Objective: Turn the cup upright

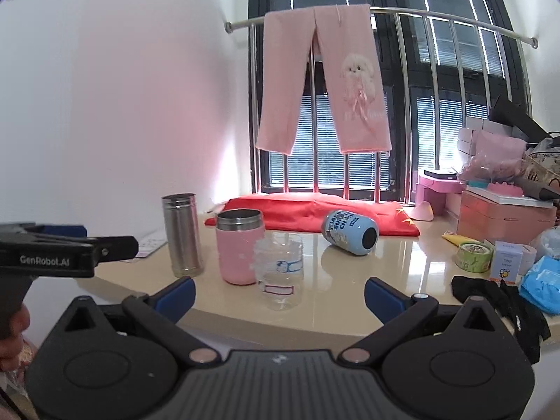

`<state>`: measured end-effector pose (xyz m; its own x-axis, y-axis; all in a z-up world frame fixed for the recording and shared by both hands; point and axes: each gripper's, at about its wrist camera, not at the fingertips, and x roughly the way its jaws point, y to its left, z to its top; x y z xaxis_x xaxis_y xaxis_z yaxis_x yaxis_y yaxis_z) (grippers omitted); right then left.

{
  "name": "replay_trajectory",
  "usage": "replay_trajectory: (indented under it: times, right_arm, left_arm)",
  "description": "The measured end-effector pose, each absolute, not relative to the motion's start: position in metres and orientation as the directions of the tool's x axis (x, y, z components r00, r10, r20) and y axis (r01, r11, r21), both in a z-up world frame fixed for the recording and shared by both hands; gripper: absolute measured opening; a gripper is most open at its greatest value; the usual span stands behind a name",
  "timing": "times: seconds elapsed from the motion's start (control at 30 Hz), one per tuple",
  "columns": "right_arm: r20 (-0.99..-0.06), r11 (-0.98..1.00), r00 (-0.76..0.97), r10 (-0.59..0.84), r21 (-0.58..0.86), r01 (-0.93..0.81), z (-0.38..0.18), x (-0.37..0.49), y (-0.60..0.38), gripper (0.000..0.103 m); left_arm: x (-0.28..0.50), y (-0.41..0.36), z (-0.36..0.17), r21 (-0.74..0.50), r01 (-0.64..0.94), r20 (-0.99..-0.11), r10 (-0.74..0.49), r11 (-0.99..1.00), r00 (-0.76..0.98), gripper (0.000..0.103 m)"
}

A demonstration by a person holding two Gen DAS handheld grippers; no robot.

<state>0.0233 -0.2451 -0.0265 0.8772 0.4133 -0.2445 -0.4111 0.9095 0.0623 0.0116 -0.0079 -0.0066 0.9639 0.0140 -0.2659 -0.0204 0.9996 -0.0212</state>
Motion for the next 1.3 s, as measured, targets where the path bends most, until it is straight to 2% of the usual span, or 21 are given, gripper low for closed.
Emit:
replay_trajectory:
  times: [0.1, 0.53, 1.3]
  right_arm:
    - [-0.222, 0.913, 0.887, 0.406, 0.055, -0.404, -0.028, 0.021, -0.244, 0.103]
    - [-0.197, 0.921, 0.9, 0.389, 0.077, -0.381, -0.029, 0.018, -0.249, 0.103]
    - [-0.179, 0.926, 0.908, 0.378, 0.076, -0.37, -0.028, 0.014, -0.251, 0.103]
  left_arm:
    - [0.008, -0.007, -0.005, -0.017, -0.031, -0.232, 0.026, 0.999, 0.972, 0.103]
    - [-0.002, -0.008, -0.004, -0.03, -0.012, -0.189, 0.006, 0.999, 0.982, 0.103]
    - [-0.002, -0.007, -0.006, -0.043, -0.011, -0.199, 0.002, 0.999, 0.98, 0.103]
